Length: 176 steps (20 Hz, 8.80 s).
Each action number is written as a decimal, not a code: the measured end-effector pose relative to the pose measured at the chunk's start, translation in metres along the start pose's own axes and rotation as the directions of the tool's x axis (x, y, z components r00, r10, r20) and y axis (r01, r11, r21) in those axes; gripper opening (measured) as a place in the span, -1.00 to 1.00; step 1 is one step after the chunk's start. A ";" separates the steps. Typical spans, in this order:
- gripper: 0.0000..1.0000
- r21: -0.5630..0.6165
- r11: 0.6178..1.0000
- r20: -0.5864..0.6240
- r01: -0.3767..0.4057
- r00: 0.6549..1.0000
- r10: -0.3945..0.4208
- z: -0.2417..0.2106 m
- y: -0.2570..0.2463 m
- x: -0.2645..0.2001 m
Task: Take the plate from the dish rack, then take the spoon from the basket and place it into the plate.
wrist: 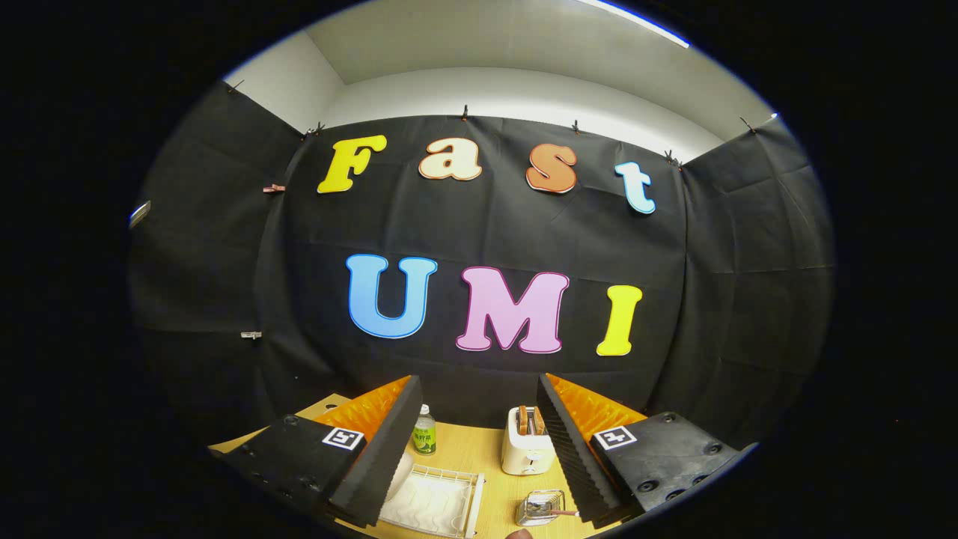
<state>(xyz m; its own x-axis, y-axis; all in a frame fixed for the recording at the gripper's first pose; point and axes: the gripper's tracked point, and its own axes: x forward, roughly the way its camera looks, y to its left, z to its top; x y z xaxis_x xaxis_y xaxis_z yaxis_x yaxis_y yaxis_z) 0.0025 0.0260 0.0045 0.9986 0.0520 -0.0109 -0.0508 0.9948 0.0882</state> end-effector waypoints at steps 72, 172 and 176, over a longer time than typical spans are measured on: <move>-0.56 0.405 0.890 -0.808 0.208 0.536 0.243 -0.340 -0.069 -0.144; -0.80 0.369 0.925 -0.744 -0.095 0.566 0.355 -0.323 -0.014 -0.172; -0.81 0.383 0.921 -0.764 -0.067 0.538 0.357 -0.358 0.006 -0.167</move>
<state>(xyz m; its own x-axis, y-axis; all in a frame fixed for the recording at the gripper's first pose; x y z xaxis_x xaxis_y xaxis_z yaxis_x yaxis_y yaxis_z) -0.1703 0.0547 -0.3493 0.5073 0.4498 -0.7351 -0.1076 0.8794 0.4638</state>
